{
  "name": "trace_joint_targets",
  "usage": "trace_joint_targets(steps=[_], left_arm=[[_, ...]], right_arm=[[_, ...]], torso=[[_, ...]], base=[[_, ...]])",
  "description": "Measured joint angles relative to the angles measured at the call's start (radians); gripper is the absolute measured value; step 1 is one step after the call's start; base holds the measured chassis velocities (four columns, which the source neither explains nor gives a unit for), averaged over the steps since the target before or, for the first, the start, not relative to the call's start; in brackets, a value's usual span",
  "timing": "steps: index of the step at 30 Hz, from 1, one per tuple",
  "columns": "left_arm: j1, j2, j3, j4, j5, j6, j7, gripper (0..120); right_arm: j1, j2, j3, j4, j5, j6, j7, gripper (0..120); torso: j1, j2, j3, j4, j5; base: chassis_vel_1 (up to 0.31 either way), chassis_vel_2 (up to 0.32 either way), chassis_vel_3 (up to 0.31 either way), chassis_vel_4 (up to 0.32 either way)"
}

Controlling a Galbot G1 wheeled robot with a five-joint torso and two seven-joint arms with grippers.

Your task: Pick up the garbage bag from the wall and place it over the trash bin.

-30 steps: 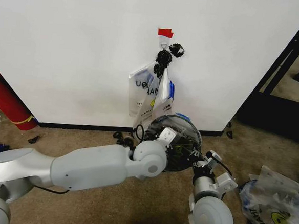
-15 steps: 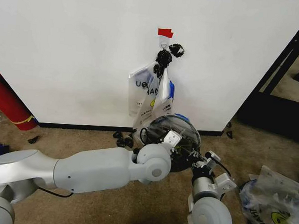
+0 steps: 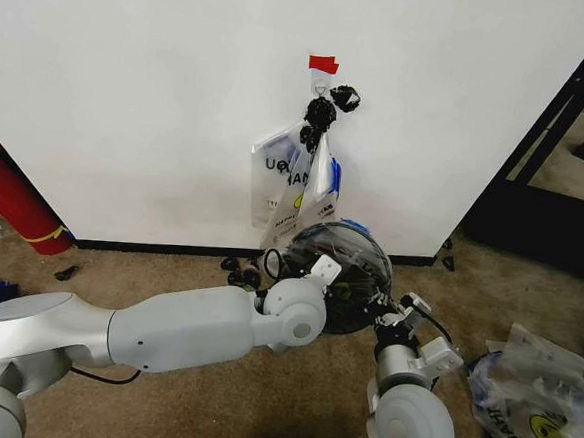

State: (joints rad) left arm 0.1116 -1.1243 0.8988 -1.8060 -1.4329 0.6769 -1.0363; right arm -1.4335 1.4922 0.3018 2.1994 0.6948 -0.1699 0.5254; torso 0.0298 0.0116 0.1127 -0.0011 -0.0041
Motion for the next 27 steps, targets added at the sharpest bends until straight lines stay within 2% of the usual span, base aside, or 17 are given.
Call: trace_joint_targets(steps=[18, 27], left_arm=[[0.001, -0.039, 0.013, 0.088, 0.057, 0.007, 0.013, 0], [-0.015, -0.019, 0.014, -0.027, 0.036, 0.009, 0.002, 0]], right_arm=[[-0.005, -0.004, -0.009, 0.013, -0.003, -0.001, 0.000, 0], [-0.001, -0.003, -0.003, 0.002, -0.004, -0.001, -0.001, 0]], torso=[[0.000, 0.000, 0.000, 0.0000, 0.0001], [0.000, 0.000, 0.000, 0.0000, 0.0001]], base=[[0.000, 0.000, 0.000, 0.000], [0.000, 0.000, 0.000, 0.000]])
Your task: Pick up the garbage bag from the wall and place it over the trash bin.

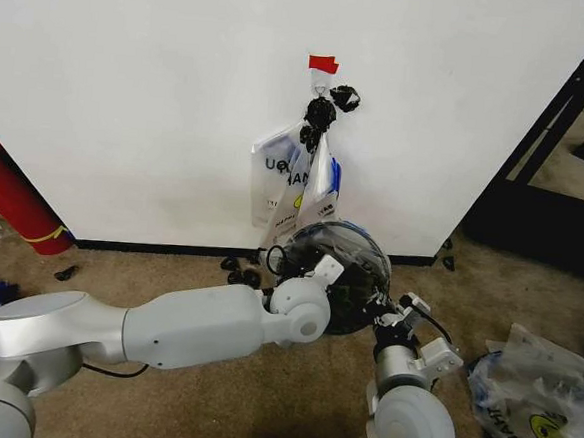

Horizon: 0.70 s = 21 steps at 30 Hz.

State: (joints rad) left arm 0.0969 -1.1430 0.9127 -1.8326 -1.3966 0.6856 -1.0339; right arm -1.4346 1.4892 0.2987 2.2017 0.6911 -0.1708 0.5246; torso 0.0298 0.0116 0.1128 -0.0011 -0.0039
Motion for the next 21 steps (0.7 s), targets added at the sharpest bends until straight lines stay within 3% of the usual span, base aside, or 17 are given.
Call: trace_joint_targets(steps=[6, 10, 21], left_arm=[[-0.003, -0.042, 0.005, 0.022, -0.004, 0.000, -0.003, 0], [-0.001, -0.072, 0.011, 0.084, 0.002, 0.000, -0.001, 0], [0.000, -0.066, 0.019, 0.138, 0.008, 0.005, -0.001, 0]], right_arm=[[-0.002, 0.007, -0.008, -0.002, -0.009, 0.000, -0.001, 0], [-0.008, 0.005, -0.005, 0.002, -0.012, 0.001, -0.003, 0], [-0.004, -0.002, -0.002, 0.006, -0.011, 0.002, -0.003, 0]], torso=[[0.000, 0.000, 0.000, -0.0001, 0.0000], [0.000, 0.000, 0.000, -0.0002, 0.0000], [0.000, 0.000, 0.000, 0.0000, 0.0000]], base=[[0.000, 0.000, 0.000, 0.000], [0.000, 0.000, 0.000, 0.000], [0.000, 0.000, 0.000, 0.000]])
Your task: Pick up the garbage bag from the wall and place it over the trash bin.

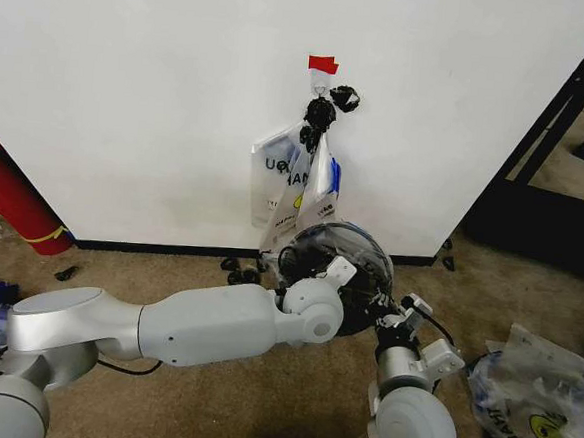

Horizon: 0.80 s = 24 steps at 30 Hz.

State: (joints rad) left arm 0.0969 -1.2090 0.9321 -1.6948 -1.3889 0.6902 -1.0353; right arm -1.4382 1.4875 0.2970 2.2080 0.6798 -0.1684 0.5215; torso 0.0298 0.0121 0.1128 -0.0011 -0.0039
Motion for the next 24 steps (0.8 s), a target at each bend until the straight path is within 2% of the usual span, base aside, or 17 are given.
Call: trace_joint_targets(steps=[12, 20, 24], left_arm=[[-0.012, 0.007, 0.018, -0.020, 0.056, 0.039, -0.044, 0], [-0.011, -0.021, 0.011, -0.049, -0.001, 0.026, -0.053, 0], [-0.003, -0.038, 0.012, -0.009, 0.008, 0.024, -0.045, 0]], right_arm=[[-0.002, -0.001, 0.000, -0.002, -0.001, 0.001, -0.001, 0], [-0.005, 0.000, 0.001, -0.003, -0.002, 0.001, -0.002, 0], [-0.007, 0.002, 0.001, -0.002, -0.003, 0.002, -0.002, 0]], torso=[[0.000, 0.000, 0.000, 0.0000, 0.0000], [0.000, 0.000, 0.000, -0.0001, 0.0000], [0.000, 0.000, 0.000, -0.0002, -0.0001]], base=[[0.000, 0.000, 0.000, 0.000], [0.000, 0.000, 0.000, 0.000], [0.000, 0.000, 0.000, 0.000]])
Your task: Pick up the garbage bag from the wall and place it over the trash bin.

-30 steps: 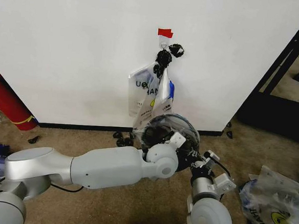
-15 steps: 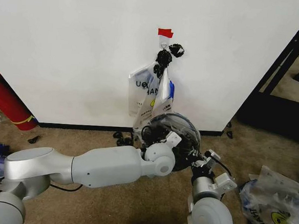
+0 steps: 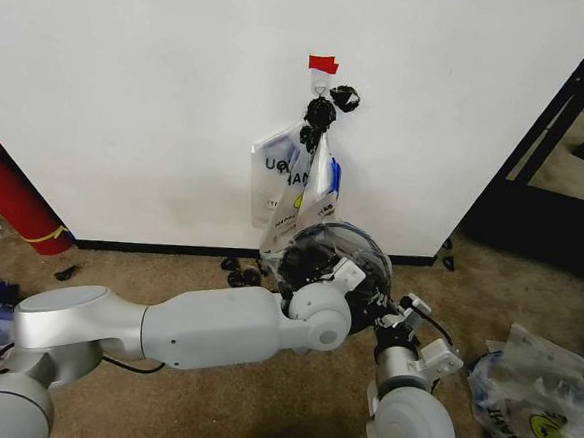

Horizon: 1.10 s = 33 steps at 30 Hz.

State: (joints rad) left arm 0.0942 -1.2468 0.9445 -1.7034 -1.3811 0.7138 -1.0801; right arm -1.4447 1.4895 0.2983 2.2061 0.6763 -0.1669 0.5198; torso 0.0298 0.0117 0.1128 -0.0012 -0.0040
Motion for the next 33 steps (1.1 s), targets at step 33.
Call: trace_joint_targets(steps=[33], left_arm=[[-0.006, 0.009, 0.030, -0.002, 0.085, 0.020, 0.012, 0]], right_arm=[[0.006, -0.007, -0.002, -0.005, 0.000, 0.000, -0.001, 0]], torso=[[0.000, 0.000, 0.000, 0.0001, 0.0000]], base=[[0.000, 0.000, 0.000, 0.000]])
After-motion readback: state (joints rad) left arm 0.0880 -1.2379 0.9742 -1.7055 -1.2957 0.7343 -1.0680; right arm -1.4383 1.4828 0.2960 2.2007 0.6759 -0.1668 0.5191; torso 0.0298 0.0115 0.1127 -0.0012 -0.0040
